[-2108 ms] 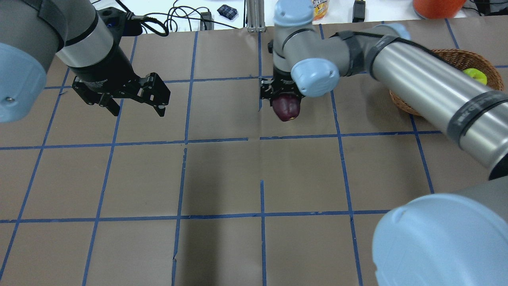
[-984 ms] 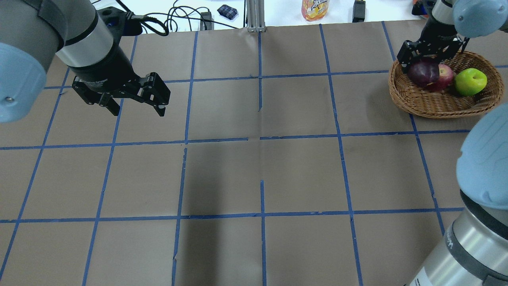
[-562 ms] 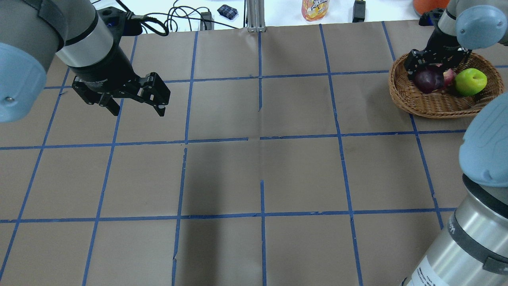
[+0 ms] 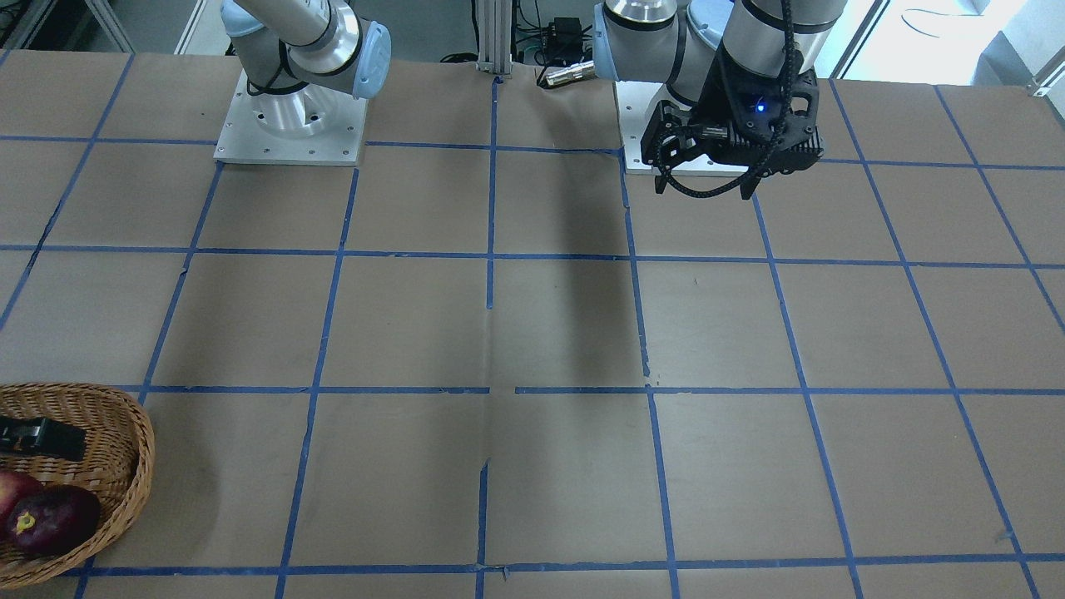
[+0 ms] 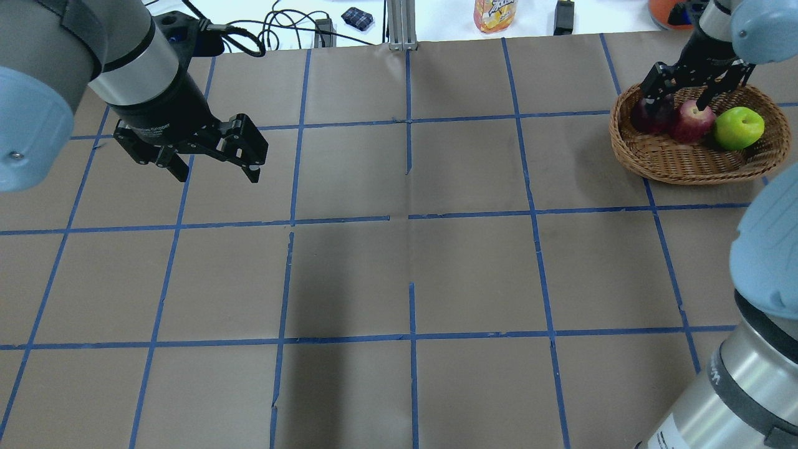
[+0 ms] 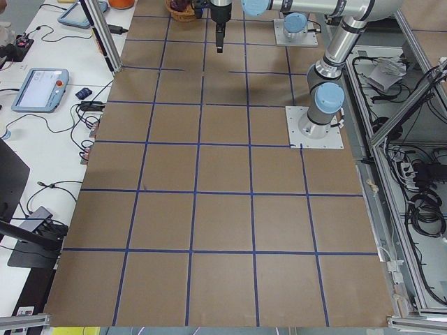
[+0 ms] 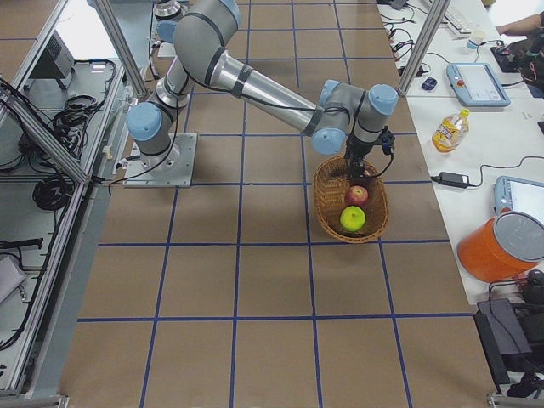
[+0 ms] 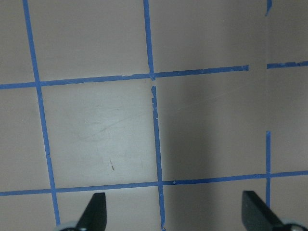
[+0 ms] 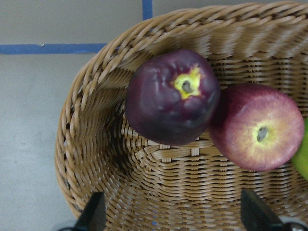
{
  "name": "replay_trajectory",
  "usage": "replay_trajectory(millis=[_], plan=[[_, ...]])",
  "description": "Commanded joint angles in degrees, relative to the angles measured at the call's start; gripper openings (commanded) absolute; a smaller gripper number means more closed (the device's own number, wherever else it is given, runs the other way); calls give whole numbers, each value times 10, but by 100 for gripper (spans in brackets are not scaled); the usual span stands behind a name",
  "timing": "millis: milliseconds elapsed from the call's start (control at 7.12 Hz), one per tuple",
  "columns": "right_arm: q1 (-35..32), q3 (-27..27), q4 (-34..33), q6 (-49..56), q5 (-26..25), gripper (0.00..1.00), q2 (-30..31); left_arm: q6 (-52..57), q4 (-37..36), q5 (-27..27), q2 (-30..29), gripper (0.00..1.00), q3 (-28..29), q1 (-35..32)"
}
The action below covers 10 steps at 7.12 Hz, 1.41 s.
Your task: Put all apples into basket
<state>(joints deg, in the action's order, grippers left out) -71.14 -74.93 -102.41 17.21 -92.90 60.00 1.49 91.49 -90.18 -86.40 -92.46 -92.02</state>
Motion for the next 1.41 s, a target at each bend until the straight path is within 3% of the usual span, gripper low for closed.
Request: replay_trajectory(millis=[0,141,703,1265], plan=[[-45,-1,75,-82,5,100,73,0,0,0,0,100,0,0],[-76,-4,114,-106,5,100,103,0,0,0,0,100,0,0],[-211,-32,166,-268,4,100,185,0,0,0,0,100,0,0],[-206,-161,164,-223,14,100,312,0,0,0,0,100,1,0]])
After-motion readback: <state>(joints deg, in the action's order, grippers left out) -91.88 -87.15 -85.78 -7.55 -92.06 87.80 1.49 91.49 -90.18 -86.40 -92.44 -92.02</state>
